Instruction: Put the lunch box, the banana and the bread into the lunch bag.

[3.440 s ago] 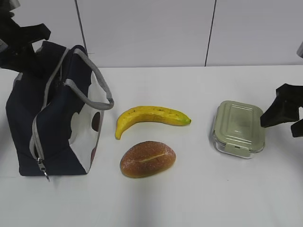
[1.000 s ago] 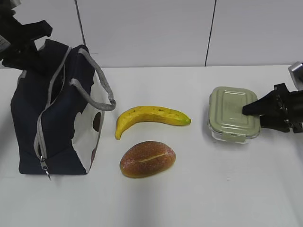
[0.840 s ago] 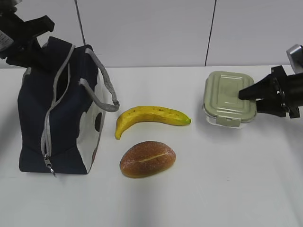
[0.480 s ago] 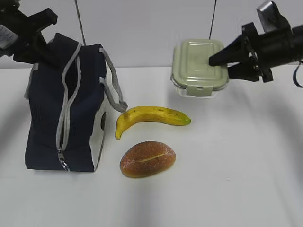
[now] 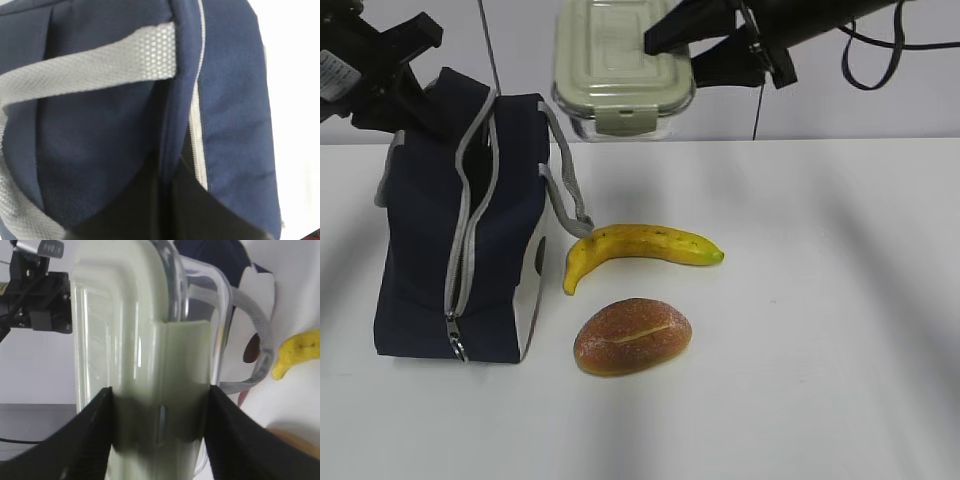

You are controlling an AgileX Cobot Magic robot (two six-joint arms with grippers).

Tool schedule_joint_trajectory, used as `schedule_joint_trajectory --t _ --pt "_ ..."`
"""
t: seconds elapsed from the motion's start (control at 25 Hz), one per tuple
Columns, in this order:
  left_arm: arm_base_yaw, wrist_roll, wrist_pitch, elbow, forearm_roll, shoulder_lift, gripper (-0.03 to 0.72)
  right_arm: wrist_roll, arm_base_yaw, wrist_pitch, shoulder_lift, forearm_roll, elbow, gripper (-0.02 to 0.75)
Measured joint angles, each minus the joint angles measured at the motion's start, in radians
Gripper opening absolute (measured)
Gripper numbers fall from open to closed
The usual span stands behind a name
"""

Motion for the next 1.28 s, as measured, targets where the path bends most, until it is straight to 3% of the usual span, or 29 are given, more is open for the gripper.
schedule_joint_trajectory --t 0.2,0.88,1.28 --pt "0.000 0.000 -0.002 0.000 -0.008 0.000 -0.003 0.033 0.061 0.012 0.002 -0.011 -0.014 0.381" --pt "0.000 0.001 -0.002 0.000 -0.035 0.000 -0.003 0.079 0.151 0.006 0.036 -0.018 -0.019 0.381" --pt "0.000 0.014 0.008 0.000 -0.041 0.000 -0.003 0.224 0.202 -0.057 0.127 -0.305 -0.111 0.381"
